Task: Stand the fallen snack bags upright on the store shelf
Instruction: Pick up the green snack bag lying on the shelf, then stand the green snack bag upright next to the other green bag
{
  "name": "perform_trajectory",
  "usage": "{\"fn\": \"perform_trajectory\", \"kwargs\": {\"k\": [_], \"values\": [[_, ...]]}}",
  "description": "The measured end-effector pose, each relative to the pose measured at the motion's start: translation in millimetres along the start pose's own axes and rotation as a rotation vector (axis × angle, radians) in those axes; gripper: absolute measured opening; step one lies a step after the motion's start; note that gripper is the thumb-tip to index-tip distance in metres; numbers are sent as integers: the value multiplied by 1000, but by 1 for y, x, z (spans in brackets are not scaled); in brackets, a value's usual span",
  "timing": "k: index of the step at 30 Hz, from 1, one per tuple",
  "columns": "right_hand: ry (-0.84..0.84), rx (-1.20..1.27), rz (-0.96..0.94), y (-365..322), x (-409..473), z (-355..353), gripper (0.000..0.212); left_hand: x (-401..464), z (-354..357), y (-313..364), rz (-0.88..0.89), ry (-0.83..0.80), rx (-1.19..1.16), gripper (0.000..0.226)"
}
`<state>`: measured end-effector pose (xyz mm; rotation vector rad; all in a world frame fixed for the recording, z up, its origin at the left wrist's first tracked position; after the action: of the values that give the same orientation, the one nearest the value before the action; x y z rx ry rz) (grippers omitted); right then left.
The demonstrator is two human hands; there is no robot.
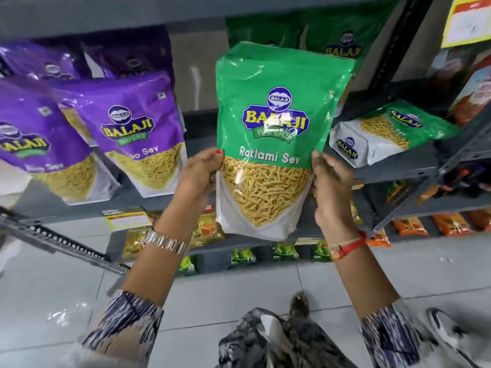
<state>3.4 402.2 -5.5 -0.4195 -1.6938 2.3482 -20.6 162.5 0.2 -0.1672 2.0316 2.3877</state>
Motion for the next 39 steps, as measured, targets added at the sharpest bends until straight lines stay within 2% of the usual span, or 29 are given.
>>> {"fn": "perform_trajectory", "kwargs": {"k": [4,8,13,19,22,25,27,29,31,33,36,38,39], "values": [[7,-66,-30,-1,13,14,11,12,0,3,88,65,17,27],[-57,-74,-85,-13,50,34,21,38,4,2,142,131,34,29],[-159,-108,-98,-6,96,41,17,69,17,-11,153,138,-31,27],[-162,-165,-52,5,126,41,19,92,24,-35,115,205,-51,26],[-170,-214,-34,7,132,39,33,92,23,-38,187,369,-39,30],[-156,-172,-48,0,131,24,28,67,21,-22,460,707,67,26],[-47,-172,-118,-10,129,-5,24,45,41,-20,591,803,213,22],[209,-250,-239,-22,126,-51,17,37,81,-28,626,650,260,14],[503,-372,-339,-35,125,-98,14,43,134,-36,606,382,288,14],[673,-414,-288,-35,134,-135,18,56,186,-36,649,166,469,18],[724,-308,34,2,160,-177,20,83,252,-26,709,11,732,31],[682,-184,187,31,179,-197,29,116,283,-23,656,-9,875,39],[624,-140,246,41,188,-201,31,140,295,-29,564,-33,950,40]]}}
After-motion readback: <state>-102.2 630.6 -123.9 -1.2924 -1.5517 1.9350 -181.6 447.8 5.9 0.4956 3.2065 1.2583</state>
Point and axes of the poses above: each hand's wrist, its own x-axis towards the middle knuckle, its own z-axis out of the palm, y = z × x, the point moved 7 cm from there along x, towards the middle knuckle, and after that the axes turned 6 degrees about z, right-handed, at the moved point
